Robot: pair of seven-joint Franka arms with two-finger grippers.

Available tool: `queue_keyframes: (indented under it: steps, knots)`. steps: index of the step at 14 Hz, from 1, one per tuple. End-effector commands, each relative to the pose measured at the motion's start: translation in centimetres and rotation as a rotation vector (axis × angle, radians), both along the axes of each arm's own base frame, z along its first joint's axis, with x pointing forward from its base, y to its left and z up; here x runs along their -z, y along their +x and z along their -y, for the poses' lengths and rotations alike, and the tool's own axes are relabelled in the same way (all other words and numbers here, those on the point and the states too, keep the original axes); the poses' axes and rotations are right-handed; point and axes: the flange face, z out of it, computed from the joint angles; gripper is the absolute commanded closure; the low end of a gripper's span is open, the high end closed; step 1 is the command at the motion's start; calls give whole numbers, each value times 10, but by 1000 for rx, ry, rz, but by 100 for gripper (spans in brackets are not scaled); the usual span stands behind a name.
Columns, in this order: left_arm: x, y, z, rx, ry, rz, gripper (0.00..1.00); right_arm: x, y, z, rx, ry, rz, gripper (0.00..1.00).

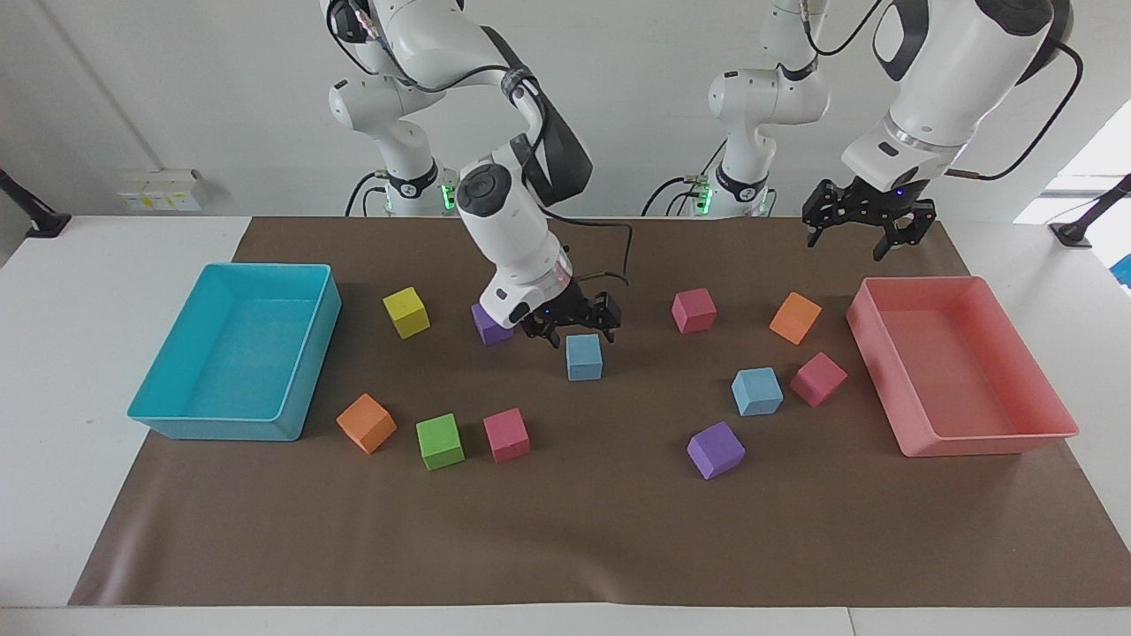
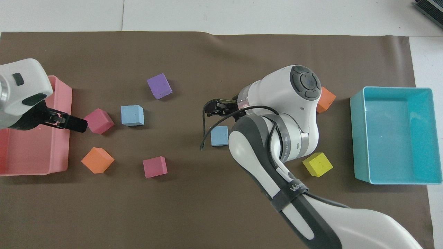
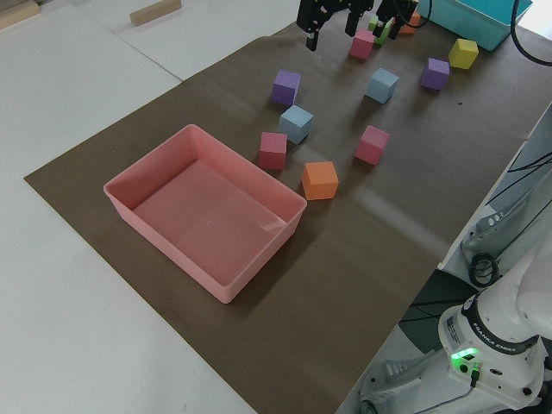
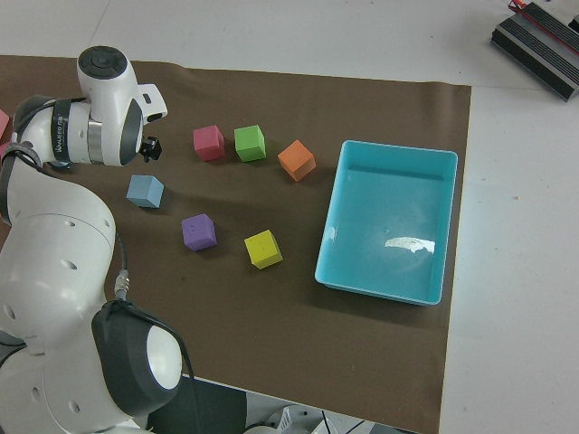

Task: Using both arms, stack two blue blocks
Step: 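Release the cube with the right gripper while the left gripper reaches the other blue cube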

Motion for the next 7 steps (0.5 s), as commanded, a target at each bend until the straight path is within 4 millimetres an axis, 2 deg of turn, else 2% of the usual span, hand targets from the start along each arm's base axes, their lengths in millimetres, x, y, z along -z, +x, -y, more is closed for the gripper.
queue_keyframes:
  steps: [1, 2, 3, 7]
  knots:
    - [16, 4, 8, 7, -10, 22, 0, 6, 4, 30, -11, 122, 26, 0]
    - [21, 5, 8, 8, -10, 24, 0, 13, 3, 36, -45, 126, 35, 0]
    - [24, 6, 8, 7, -11, 30, 0, 22, 3, 43, -64, 142, 42, 11]
    - [26, 6, 16, 10, -12, 36, 0, 60, -5, 72, -75, 239, 64, 88]
